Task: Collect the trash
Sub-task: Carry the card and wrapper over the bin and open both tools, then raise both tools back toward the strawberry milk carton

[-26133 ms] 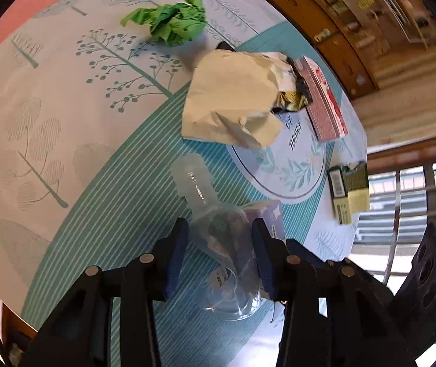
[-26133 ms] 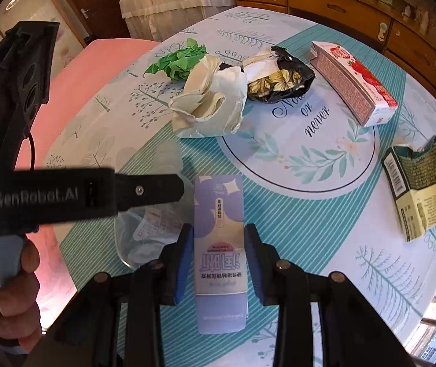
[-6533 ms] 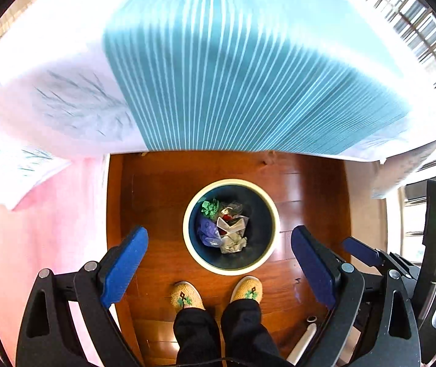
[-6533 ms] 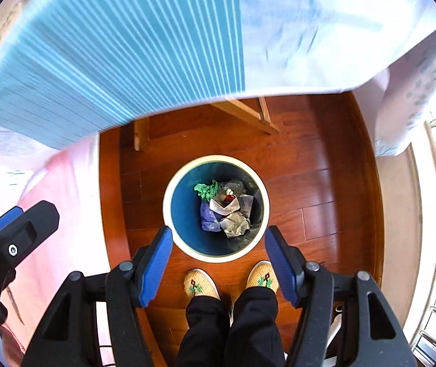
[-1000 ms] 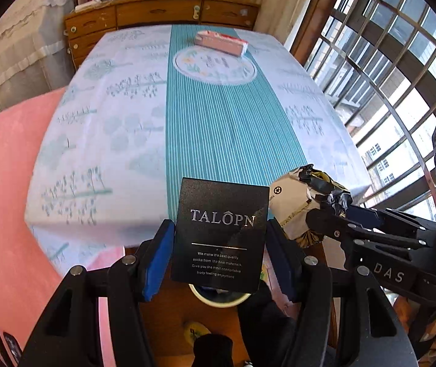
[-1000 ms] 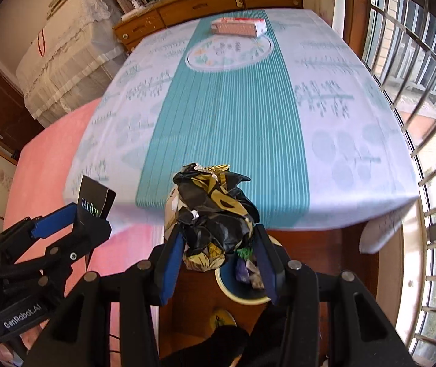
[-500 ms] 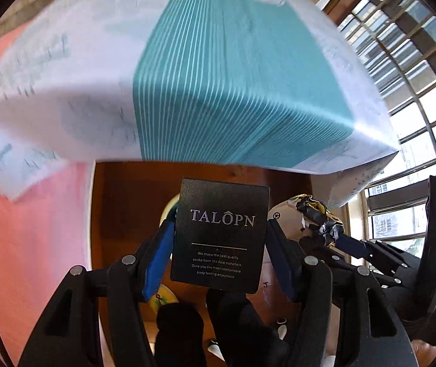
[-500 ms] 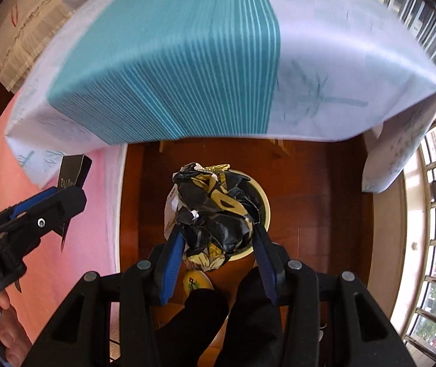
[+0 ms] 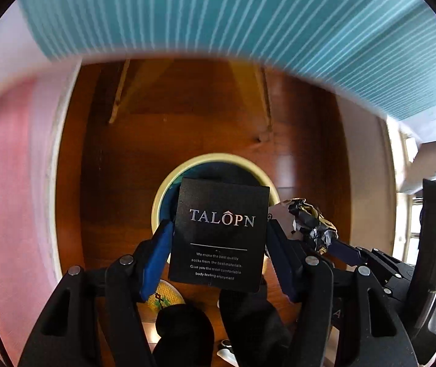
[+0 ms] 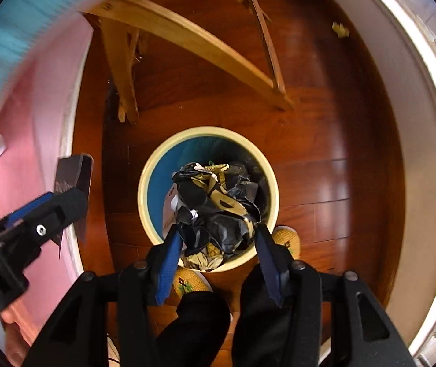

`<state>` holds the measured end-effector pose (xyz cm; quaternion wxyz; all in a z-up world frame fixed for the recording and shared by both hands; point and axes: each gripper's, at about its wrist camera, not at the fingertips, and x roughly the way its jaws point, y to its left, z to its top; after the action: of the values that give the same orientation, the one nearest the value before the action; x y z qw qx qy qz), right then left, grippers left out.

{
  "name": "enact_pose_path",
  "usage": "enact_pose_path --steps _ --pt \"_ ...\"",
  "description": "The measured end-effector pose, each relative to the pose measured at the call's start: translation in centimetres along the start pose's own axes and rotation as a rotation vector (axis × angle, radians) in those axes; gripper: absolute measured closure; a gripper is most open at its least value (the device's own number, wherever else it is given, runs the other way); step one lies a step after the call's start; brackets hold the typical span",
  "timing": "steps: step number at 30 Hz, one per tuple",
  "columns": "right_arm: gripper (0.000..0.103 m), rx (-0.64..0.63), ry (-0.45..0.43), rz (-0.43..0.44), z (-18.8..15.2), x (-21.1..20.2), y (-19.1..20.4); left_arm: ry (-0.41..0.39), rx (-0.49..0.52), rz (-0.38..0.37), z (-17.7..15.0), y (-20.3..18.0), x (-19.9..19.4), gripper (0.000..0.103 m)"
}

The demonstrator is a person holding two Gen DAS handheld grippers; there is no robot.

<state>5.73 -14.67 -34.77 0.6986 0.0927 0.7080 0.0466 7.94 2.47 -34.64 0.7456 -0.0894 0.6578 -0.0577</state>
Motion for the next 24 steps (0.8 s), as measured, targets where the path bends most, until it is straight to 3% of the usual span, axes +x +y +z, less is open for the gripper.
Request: enact_pose_path --steps 1,2,3,5,14,24 --pt "0.051 0.008 0.003 0.009 0.0 0.7 -0.1 0.013 -0.002 0.002 -0.1 0.2 1.0 0.042" --pt "0.048 0.016 0.004 0.017 0.1 1.4 -0.4 0.037 -0.006 -0.003 -0.2 0.4 2.1 0.035" --pt "0.044 0.022 0.001 0.016 0.2 2.0 -0.5 0.068 -0.01 -0.006 -0.2 0.7 3.2 0.02" --pt "0.042 0.024 -0.006 0.009 0.3 2.8 -0.8 0.077 -0.024 0.015 -0.4 1.3 4.4 0.012" --pt "0.042 0.029 -0.007 -0.014 0.9 3.5 -0.6 0.083 -0.059 0.081 0.2 2.9 5.4 0.009" --pt "0.042 0.025 -0.037 -0.014 1.5 0.4 0.6 0.051 -0.074 0.096 1.2 3.0 1.7 0.009"
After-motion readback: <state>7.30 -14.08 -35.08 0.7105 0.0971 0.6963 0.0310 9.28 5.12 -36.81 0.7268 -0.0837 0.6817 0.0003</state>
